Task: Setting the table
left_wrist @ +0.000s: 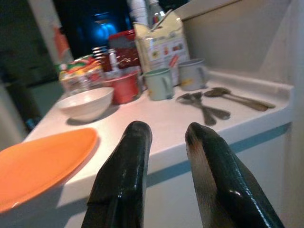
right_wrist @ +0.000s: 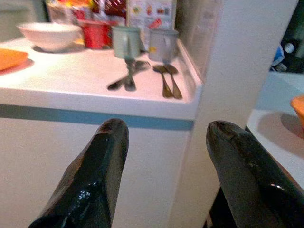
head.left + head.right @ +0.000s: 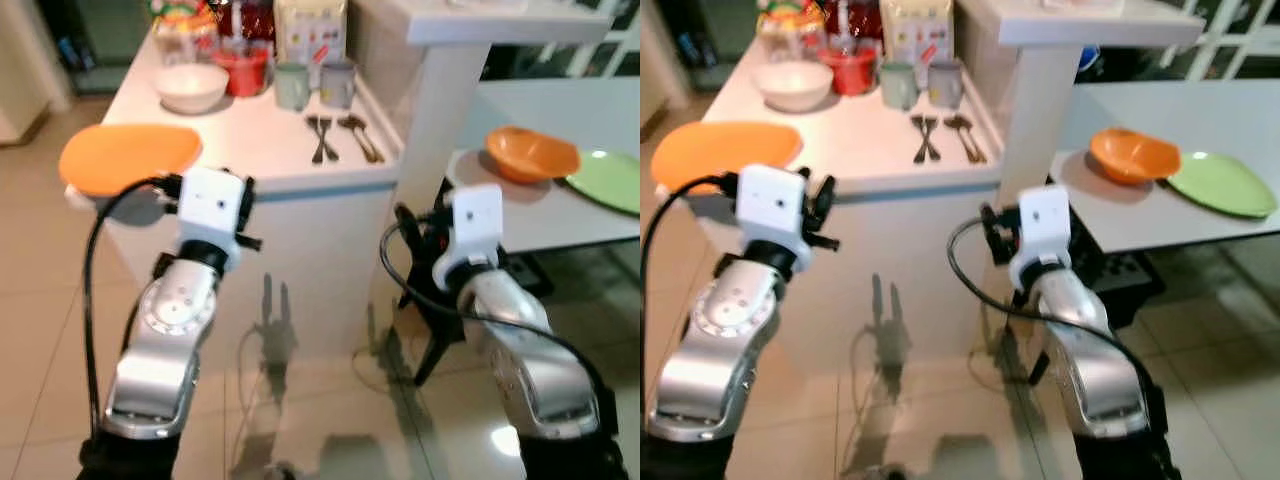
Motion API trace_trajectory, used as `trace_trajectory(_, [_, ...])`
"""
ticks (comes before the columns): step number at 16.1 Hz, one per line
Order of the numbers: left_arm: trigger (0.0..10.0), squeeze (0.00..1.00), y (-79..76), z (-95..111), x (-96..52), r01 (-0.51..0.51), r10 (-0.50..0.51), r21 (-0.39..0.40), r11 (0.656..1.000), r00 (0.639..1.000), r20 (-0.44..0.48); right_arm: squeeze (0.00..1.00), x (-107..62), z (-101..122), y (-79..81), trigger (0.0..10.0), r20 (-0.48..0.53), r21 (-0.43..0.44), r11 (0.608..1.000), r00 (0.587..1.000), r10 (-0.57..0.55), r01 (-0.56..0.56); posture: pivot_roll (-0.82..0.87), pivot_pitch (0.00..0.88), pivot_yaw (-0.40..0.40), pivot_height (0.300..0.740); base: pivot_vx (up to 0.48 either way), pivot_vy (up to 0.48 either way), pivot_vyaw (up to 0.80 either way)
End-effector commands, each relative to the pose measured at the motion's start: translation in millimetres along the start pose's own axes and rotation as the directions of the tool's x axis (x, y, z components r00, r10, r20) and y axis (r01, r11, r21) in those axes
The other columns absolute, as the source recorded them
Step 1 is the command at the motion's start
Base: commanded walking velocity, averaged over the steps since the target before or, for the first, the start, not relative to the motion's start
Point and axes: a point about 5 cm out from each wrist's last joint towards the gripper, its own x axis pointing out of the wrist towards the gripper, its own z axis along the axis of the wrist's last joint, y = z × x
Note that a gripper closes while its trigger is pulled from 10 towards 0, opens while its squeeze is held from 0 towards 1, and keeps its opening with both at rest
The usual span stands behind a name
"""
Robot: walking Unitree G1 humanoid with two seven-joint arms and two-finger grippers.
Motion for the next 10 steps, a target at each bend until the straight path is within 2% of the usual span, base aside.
trace_trajectory(1, [10.0, 0.00, -3.4, 4, 0.9, 0.014, -0.014, 0.014, 1.000, 1.000, 0.026, 0.00, 0.2, -5, -7.3, 10.0, -0.018, -0.024, 0.999, 0.999, -0.038, 0.037, 0.03, 0.000, -0.006, 0.740, 0.000, 0.000, 0.00])
trace_trajectory(4, [10.0, 0.00, -7.0, 6, 1.8, 0.029, -0.030, 0.013, 0.999, 0.999, 0.040, 0.00, 3.3, -2, -12.0, 10.0, -0.009, -0.048, 0.998, 0.999, -0.051, 0.051, 0.03, 0.000, -0.004, 0.740, 0.000, 0.000, 0.00])
trace_trajectory(5, [10.0, 0.00, -7.1, 6, 2.0, 0.031, -0.031, 0.009, 0.999, 0.999, 0.041, 0.00, 3.9, -1, -13.0, 10.0, -0.008, -0.054, 0.997, 0.998, -0.055, 0.055, 0.03, 0.000, -0.002, 0.740, 0.270, 0.000, 0.00])
trace_trajectory(9, [10.0, 0.00, -6.1, 6, 3.0, 0.035, -0.035, 0.001, 0.999, 0.998, 0.043, 0.00, 9.6, 1, -15.8, 10.0, -0.004, -0.066, 0.996, 0.998, -0.061, 0.061, 0.03, 0.000, -0.004, 0.740, 0.350, 0.000, 0.55])
trace_trajectory(10, [10.0, 0.00, -6.6, 6, 3.0, 0.038, -0.038, -0.002, 0.999, 0.998, 0.043, 0.00, 10.8, 1, -15.5, 10.0, -0.004, -0.077, 0.995, 0.998, -0.056, 0.056, 0.03, 0.000, -0.005, 0.740, 0.382, 0.000, 0.00])
